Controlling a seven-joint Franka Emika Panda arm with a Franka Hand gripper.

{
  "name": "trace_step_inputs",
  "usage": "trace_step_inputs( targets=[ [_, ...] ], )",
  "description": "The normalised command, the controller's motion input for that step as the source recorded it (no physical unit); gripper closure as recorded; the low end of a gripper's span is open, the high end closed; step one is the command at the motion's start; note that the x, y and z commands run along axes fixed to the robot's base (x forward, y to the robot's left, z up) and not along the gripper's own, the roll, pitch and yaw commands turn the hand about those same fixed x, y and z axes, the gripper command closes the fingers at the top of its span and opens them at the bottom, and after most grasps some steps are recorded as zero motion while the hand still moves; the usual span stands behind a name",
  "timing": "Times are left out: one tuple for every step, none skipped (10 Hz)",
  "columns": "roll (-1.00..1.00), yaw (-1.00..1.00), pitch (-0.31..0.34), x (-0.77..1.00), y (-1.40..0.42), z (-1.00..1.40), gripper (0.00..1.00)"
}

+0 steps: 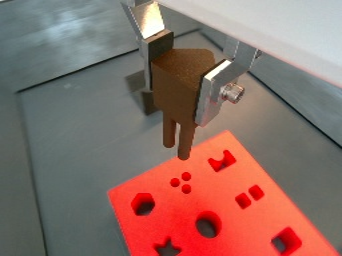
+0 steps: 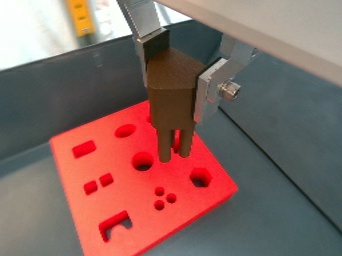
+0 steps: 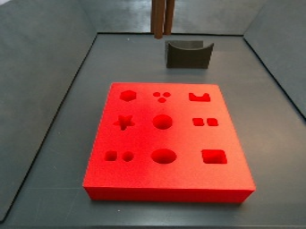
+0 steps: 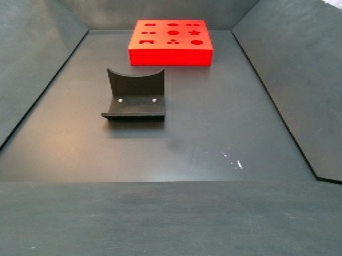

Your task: Insert the 3 prong object.

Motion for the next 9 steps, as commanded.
trace_step_inputs(
  targets=[
    [0.0,-1.0,0.0,0.0,0.0,0.0,1.0],
    [0.0,-1.0,0.0,0.0,0.0,0.0,1.0],
    [0.0,-1.0,0.0,0.0,0.0,-0.01,1.0],
    [0.0,-1.0,0.0,0.0,0.0,-0.03,1.0],
    [0.0,-1.0,0.001,0.0,0.0,-0.05,1.0],
    [0.0,-1.0,0.007,0.0,0.0,-0.06,1.0],
    [0.0,-1.0,0.0,0.0,0.0,-0.04,1.0],
    [0.0,-1.0,0.0,0.0,0.0,-0.04,1.0],
    [0.0,-1.0,0.01,0.0,0.0,-0.1,1.0]
  ],
)
